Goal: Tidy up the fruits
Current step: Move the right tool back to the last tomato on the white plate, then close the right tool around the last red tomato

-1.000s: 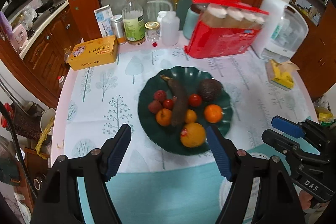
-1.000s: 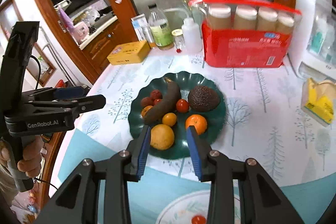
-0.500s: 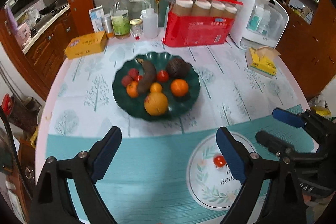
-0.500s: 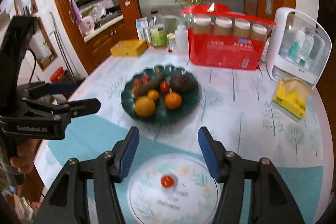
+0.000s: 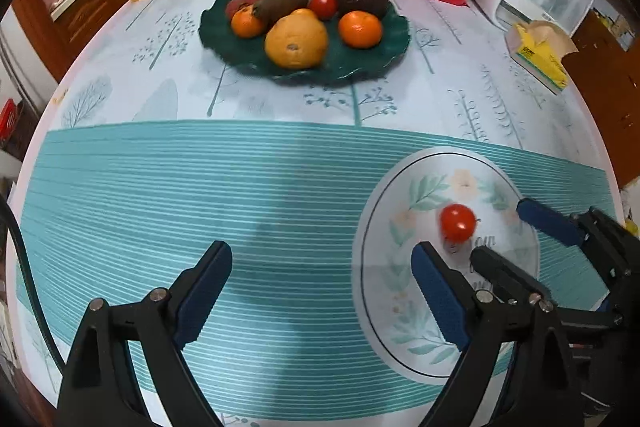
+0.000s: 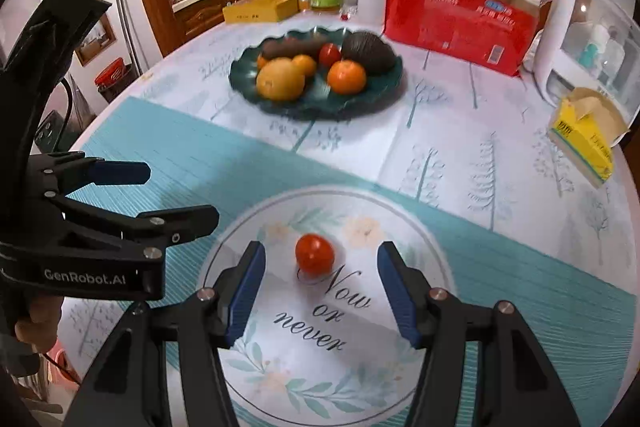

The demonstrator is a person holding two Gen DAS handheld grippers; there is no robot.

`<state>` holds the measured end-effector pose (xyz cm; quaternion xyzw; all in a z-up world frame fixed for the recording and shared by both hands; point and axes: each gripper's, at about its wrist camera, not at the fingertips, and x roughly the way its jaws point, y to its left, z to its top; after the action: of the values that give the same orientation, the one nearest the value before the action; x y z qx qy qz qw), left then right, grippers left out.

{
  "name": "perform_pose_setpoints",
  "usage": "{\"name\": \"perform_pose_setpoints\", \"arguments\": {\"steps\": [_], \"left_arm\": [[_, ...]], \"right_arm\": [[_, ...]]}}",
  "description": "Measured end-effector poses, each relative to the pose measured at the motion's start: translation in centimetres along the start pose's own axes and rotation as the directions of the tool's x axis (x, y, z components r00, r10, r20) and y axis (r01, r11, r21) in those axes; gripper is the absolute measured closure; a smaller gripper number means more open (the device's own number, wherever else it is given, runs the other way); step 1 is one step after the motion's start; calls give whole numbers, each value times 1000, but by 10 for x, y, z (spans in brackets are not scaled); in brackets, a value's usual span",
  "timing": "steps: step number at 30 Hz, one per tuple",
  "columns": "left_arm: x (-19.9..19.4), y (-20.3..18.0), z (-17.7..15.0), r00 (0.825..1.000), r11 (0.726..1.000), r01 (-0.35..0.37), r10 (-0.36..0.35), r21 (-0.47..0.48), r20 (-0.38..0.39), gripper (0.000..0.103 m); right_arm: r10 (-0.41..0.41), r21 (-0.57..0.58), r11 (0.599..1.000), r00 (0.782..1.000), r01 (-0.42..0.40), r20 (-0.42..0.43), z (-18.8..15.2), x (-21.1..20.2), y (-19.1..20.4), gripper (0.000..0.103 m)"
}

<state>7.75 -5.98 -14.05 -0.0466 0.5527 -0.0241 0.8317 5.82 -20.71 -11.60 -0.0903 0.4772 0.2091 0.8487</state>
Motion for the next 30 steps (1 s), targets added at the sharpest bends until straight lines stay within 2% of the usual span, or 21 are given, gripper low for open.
{"name": "perform_pose_setpoints", "arguments": {"steps": [7, 10, 12, 17, 22, 30], "left_arm": [[15, 11, -1, 1000, 998, -17, 17, -53, -3, 13], [19, 14, -1, 1000, 997, -13, 13, -72, -1, 13], [21, 13, -2, 1000, 997, -14, 14, -76, -1, 13], [25, 15, -5, 1000, 996, -14, 13, -83, -6, 13], [25, 17, -9, 1000, 996, -3, 1, -90, -21, 13], [16, 16, -12, 999, 998, -4, 2, -61, -36, 13]], "right_arm": [[8, 28, 1000, 1000, -7, -14, -7, 27, -2, 46], [9, 41, 999, 1000, -9, -12, -7, 36, -3, 52], [18, 49, 999, 1000, -17, -20, -7, 42, -3, 62], [-26, 22, 999, 1000, 26, 5, -6, 43, 5, 75], [-55, 15, 998, 998, 55, 2, -7, 44, 9, 76], [-14, 54, 998, 999, 16, -39, -7, 41, 13, 77]]}}
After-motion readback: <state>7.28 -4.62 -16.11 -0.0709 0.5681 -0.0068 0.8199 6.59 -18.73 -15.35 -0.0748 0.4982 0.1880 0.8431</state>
